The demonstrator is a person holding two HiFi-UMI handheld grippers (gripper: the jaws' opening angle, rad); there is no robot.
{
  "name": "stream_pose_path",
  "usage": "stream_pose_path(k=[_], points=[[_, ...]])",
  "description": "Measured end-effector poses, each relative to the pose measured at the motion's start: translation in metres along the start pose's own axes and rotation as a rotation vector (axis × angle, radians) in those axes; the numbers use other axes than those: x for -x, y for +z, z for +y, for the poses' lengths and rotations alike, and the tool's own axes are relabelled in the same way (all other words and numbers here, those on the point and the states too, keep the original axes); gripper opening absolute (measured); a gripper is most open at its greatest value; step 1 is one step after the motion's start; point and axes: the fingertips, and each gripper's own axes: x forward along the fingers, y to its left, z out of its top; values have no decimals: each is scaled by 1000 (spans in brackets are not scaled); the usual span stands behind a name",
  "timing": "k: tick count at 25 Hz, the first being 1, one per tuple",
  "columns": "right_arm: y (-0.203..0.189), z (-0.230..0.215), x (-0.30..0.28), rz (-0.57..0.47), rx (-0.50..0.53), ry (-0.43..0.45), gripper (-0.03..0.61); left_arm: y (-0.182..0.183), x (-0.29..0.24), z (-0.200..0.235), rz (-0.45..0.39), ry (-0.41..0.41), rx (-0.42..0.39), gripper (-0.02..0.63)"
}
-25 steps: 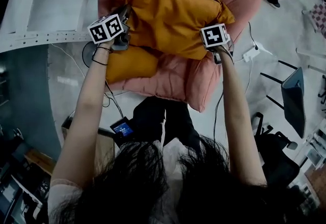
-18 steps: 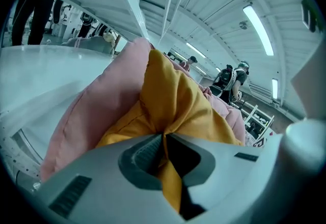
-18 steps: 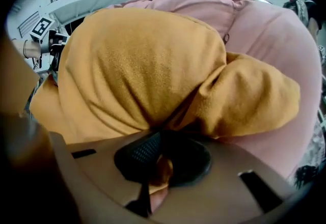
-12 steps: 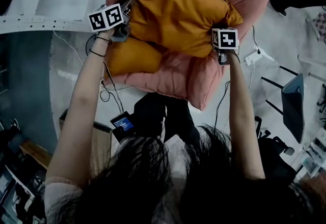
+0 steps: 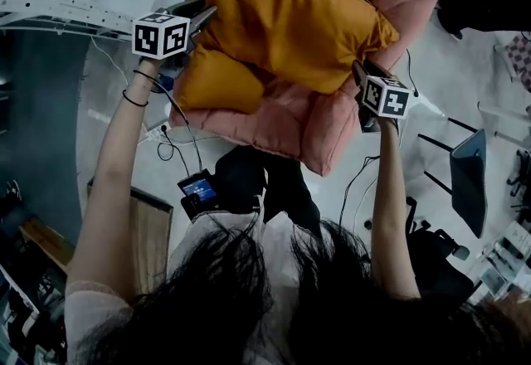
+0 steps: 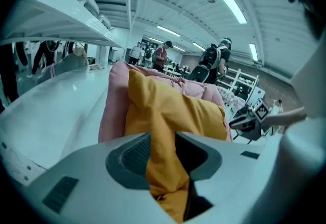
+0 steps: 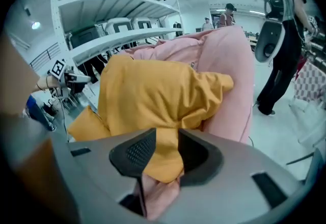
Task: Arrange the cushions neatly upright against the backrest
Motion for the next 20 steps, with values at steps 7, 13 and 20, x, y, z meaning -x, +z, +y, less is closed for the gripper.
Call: stream_pose_path(k=[7, 13, 20], points=[[-30, 62, 22, -69, -55, 108, 139, -115, 34, -8, 233, -33, -5, 294], [-77, 102, 10, -17, -111, 168, 139, -176, 26, -8, 357, -16, 56, 341], [-113, 121, -8, 24, -146, 184, 138, -184, -12, -8, 352, -25, 82, 339]])
